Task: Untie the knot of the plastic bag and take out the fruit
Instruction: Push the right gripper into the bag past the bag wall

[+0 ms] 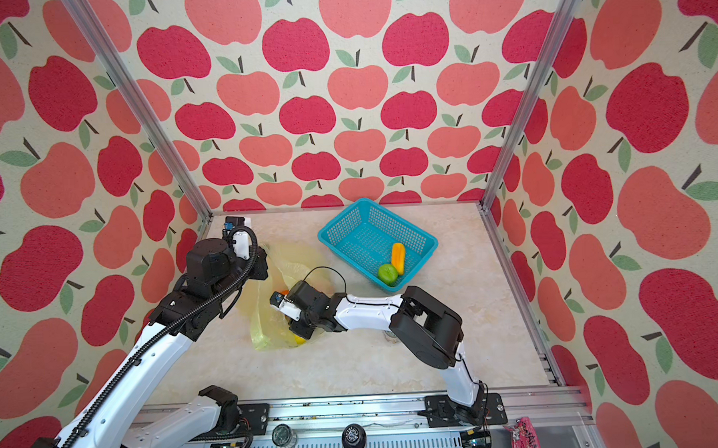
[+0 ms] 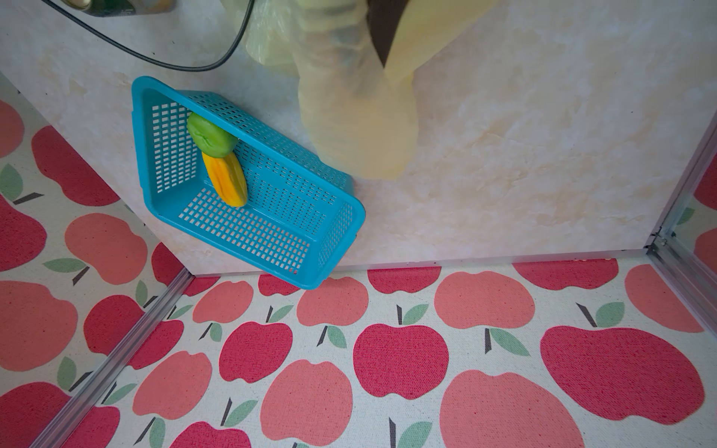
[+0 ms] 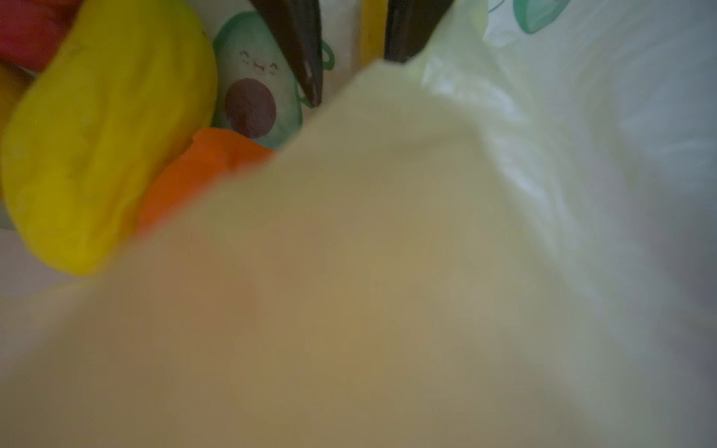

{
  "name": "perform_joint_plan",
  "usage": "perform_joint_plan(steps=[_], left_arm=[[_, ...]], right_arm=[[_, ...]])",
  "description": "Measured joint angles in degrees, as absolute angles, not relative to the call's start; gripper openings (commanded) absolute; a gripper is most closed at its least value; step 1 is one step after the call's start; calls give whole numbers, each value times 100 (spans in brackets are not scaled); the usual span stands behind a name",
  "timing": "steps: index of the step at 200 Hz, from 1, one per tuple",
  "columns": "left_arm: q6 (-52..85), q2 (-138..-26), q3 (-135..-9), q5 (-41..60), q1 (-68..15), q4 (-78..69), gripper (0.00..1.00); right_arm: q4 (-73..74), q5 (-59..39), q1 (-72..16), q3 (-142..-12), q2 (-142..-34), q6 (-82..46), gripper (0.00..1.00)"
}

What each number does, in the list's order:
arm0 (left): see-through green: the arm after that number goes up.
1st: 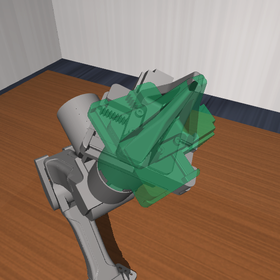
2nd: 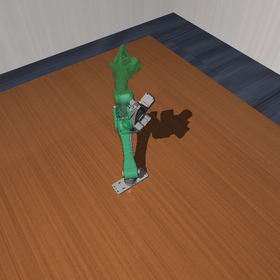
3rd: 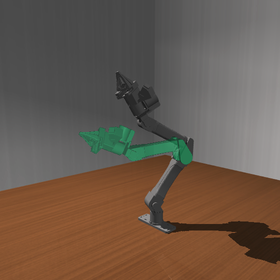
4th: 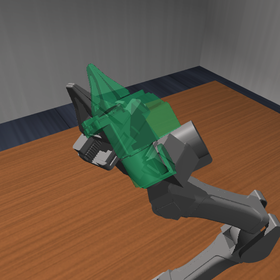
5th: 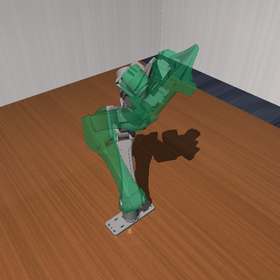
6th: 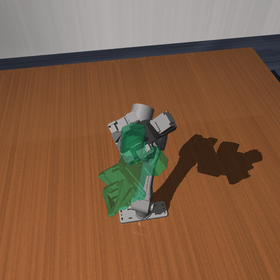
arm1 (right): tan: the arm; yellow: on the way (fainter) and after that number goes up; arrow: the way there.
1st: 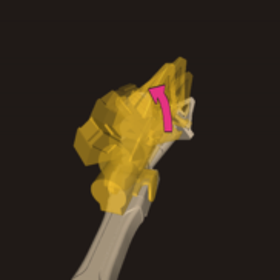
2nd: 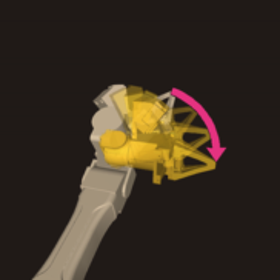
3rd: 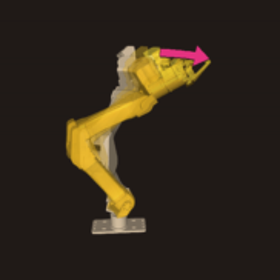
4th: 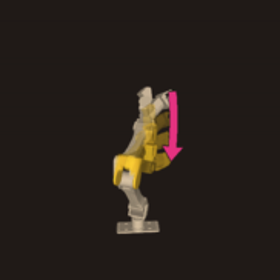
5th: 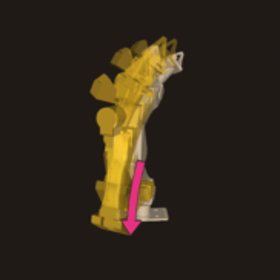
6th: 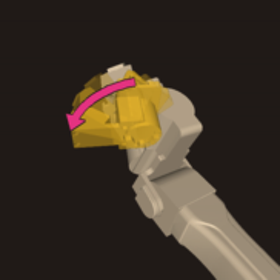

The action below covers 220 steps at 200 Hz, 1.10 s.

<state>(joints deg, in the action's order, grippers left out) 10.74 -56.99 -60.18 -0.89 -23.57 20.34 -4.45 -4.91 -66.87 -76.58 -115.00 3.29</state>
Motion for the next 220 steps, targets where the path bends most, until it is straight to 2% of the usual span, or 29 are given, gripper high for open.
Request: perform_joint_plan(steps=[12,79,157,196,212,220], left_arm=[[1074,-5701,-6014,-108,-2357,2036,0],[1074,-5699,-6014,-119,-2357,2032,0],[1074,-5697,-6014,-165,-2357,2034,0],[1074,-5686,-6012,-172,-2357,2036,0],[1074,-5651,-5999,-174,-2357,2036,0],[1074,-5638,-5996,-174,-2357,2036,0]], right_arm=[[-460,-705,-6737,-7693,-11511,307,50],[-499,-1232,-7159,-7712,-11509,224,56],[-1269,-904,-7236,-9312,-12562,189,58],[-1649,-687,-7238,-9373,-12776,141,66],[-1747,-587,-7238,-9373,-12776,141,66],[-1763,-543,-7238,-9373,-12776,141,62]])
